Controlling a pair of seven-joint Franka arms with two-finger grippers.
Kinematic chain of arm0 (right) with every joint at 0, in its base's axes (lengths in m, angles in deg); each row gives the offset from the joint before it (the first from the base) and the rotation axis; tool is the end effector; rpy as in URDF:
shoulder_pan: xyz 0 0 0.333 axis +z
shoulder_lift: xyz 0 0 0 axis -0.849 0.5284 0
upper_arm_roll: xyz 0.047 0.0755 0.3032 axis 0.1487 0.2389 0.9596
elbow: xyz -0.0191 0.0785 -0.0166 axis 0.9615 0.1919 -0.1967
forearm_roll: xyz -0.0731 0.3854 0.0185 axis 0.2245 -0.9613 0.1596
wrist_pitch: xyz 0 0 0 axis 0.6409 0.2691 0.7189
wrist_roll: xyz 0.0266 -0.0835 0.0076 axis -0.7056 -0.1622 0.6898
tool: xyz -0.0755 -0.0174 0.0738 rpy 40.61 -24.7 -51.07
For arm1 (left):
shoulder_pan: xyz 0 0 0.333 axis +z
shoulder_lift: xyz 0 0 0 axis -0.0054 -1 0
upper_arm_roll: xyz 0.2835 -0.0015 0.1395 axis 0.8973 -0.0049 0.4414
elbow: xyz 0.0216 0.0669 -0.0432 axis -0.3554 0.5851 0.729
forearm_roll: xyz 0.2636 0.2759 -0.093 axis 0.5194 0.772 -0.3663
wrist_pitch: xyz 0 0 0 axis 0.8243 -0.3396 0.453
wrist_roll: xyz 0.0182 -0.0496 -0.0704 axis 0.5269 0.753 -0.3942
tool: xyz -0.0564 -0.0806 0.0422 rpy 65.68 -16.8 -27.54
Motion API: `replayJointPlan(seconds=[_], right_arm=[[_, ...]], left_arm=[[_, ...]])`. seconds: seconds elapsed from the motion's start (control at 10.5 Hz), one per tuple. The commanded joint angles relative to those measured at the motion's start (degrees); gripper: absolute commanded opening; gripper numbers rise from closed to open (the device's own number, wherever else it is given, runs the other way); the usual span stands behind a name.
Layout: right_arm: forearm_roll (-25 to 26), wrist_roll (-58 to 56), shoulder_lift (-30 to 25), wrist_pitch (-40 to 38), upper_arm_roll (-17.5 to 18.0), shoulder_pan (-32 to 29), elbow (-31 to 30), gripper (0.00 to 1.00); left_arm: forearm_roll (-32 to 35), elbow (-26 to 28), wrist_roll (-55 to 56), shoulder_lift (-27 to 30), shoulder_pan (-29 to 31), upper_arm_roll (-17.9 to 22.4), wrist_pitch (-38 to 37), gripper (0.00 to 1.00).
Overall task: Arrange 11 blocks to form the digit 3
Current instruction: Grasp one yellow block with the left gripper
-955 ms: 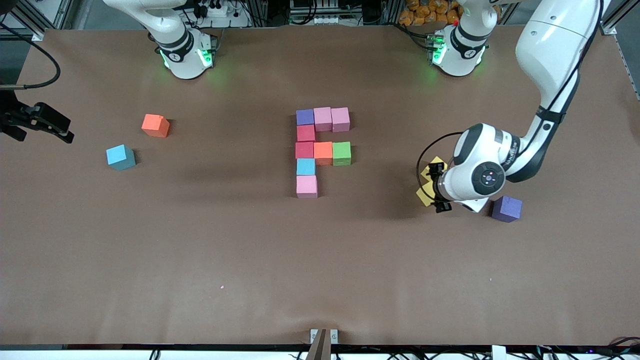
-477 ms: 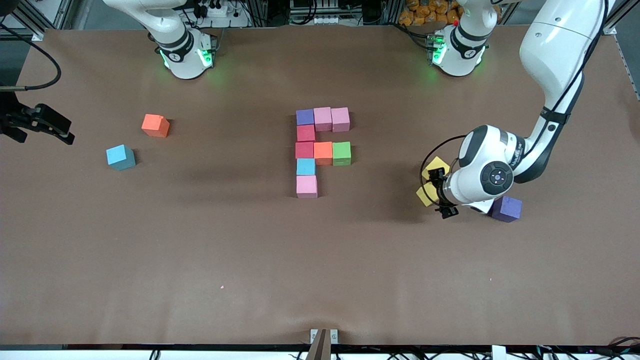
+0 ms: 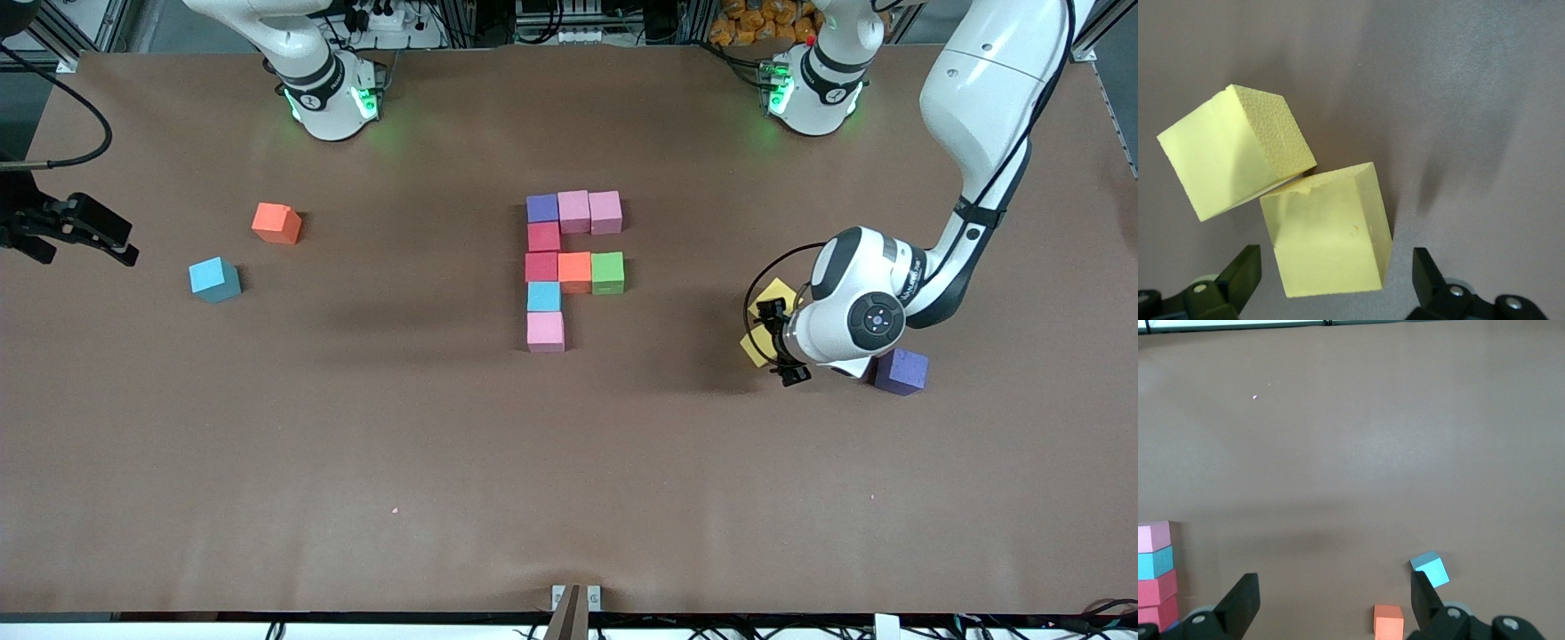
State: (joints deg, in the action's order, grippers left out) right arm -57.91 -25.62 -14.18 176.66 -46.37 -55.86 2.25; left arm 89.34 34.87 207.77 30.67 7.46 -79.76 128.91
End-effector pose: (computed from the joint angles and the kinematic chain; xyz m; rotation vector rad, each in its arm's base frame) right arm 0.5719 0.0022 0.6469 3.1329 -0.0701 0.1478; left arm 0.5907 -0.1778 0.2143 -1.7784 -2.4167 0.2617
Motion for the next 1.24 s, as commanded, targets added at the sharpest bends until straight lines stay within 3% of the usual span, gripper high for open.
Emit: replayJointPlan(seconds=[0.0, 0.38, 0.67, 0.76, 0.95, 1.15], right_arm=[[-1.1, -1.0, 0.8, 2.2, 0.1, -0.7, -0.3, 1.0], [-1.1, -1.0, 2.0, 4.3, 0.1, -0.6, -0.3, 1.0], [-1.1, -1.1, 1.6, 5.8, 0.2, -0.3, -2.8, 1.0], [-1.1, -1.1, 1.0, 5.8, 0.2, -0.2, -3.4, 1.0], [-1.1, -2.4, 1.3, 6.1, 0.3, -0.2, -3.2, 1.0], [-1.0, -3.2, 1.8, 7.1, 0.3, -0.2, -3.4, 1.0]], left_arm=[[2.2, 1.2, 0.9, -0.9, -0.2, -0.1, 0.4, 1.0], [3.4, 1.6, 0.8, -1.7, -0.4, -0.2, 0.3, 1.0], [3.5, 0.9, 0.1, -2.0, -0.4, -0.2, 0.3, 0.49], [3.6, 0.4, -0.6, -2.1, -0.5, -0.2, 0.3, 0.4], [3.6, -0.9, -2.9, -2.1, -0.6, -0.2, 0.1, 0.35], [3.5, -4.5, -2.9, -2.4, -4.9, -0.1, -1.9, 0.35]])
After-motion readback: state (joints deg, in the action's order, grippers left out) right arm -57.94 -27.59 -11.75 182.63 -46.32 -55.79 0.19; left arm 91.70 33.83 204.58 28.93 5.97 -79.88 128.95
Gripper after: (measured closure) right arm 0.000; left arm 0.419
